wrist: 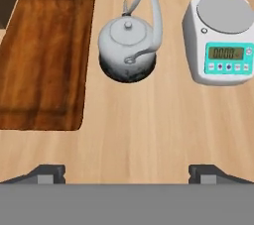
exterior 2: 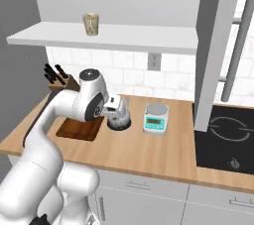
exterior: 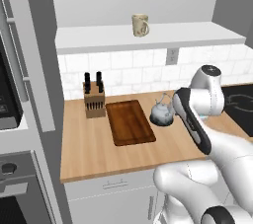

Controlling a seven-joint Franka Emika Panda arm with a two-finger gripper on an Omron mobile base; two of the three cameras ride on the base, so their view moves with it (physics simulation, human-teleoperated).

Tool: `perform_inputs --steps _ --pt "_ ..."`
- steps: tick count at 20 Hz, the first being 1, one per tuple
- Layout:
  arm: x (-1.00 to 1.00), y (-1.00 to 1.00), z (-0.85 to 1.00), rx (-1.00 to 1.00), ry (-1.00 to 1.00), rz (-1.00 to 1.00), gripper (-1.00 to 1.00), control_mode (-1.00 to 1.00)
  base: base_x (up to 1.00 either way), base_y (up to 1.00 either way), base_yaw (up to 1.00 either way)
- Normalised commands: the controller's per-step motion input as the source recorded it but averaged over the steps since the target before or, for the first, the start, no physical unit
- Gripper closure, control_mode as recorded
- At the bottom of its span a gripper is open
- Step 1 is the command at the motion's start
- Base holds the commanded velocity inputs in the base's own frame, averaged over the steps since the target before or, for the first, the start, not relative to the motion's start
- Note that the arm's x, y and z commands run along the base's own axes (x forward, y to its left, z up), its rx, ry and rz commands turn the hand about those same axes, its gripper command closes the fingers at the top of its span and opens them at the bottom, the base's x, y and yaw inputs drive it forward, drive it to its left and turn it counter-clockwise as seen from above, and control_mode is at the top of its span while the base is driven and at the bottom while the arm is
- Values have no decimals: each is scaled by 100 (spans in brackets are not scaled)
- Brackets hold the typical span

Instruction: Pick the kettle from the counter and place it on the tray. Then pick the mug from the cabinet and place it on the tray. Then close the cabinet doors.

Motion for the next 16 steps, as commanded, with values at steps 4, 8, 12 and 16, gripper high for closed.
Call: perform_inputs --steps 4,8,12,16 --pt "69 -22 -13 10 0 0 -100 -100 0 0 0" --pt "70 -29 -4 13 0 0 -100 -100 0 0 0" --pt "78 -21 -3 13 0 0 -100 -100 0 0 0" --pt "65 -6 -17 8 2 0 -100 -100 0 0 0"
